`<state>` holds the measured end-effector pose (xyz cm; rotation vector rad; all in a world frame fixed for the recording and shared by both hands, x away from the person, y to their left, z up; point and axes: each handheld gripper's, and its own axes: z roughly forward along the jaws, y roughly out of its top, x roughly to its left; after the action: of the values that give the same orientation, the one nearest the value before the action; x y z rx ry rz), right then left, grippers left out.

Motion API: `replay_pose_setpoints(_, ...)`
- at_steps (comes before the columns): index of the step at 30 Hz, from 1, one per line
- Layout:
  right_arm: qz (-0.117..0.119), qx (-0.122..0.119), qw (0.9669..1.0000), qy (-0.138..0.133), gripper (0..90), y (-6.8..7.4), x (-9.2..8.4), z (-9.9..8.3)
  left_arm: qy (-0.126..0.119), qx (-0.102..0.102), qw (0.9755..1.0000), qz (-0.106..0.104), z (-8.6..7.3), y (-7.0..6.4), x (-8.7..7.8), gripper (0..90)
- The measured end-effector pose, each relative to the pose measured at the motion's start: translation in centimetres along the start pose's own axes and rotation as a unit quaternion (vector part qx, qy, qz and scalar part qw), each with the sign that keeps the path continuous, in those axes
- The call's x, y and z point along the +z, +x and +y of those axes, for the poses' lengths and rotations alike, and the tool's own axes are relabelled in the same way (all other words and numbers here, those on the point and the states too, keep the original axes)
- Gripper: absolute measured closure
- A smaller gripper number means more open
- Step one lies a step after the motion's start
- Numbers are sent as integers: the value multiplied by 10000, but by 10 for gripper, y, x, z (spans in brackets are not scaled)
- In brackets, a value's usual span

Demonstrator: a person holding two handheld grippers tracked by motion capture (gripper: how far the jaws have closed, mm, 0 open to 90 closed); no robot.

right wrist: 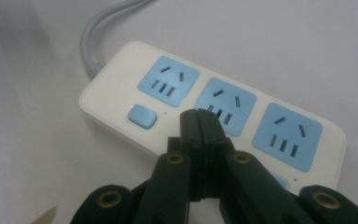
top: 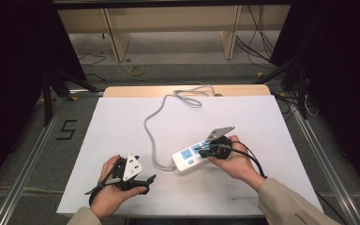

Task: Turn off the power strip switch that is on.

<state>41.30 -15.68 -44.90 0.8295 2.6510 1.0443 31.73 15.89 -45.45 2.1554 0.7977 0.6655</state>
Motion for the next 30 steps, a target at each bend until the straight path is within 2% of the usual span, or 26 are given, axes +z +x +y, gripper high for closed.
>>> replay_pose_setpoints(30, -68, -6, 9990, 435, 900, -2, 9, 8, -2, -17, 10000, 3, 0, 0, 0, 157)
